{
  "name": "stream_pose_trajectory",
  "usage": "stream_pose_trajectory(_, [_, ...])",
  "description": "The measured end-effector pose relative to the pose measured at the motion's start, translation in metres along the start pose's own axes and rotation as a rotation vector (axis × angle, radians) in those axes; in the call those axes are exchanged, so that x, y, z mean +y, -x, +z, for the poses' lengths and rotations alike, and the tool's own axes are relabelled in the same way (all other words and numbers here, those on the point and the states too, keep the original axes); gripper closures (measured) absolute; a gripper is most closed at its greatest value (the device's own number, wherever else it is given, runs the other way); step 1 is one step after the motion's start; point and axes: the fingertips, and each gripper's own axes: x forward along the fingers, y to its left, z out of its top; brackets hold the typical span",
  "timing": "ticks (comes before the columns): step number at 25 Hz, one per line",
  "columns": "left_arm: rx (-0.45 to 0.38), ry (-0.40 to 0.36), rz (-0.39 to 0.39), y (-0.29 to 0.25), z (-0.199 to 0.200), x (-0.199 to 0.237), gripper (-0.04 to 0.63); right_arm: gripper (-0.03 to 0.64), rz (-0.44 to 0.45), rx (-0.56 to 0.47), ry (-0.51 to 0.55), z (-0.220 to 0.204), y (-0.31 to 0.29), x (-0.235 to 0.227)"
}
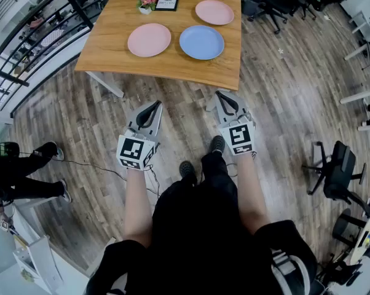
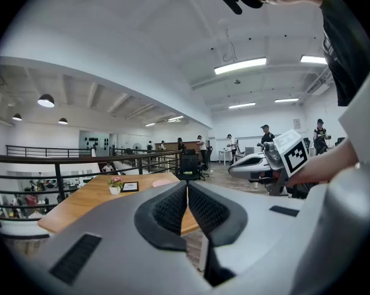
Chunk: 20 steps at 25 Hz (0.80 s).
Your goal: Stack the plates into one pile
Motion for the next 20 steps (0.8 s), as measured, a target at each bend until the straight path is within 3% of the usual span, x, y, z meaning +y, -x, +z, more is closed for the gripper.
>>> stream_pose_trajectory(20, [-0.008, -0.042, -0.027, 0.010, 0.005, -0.021, 0.569, 0.609, 0.016, 0.004, -0.010, -0.010, 0.018, 0.022])
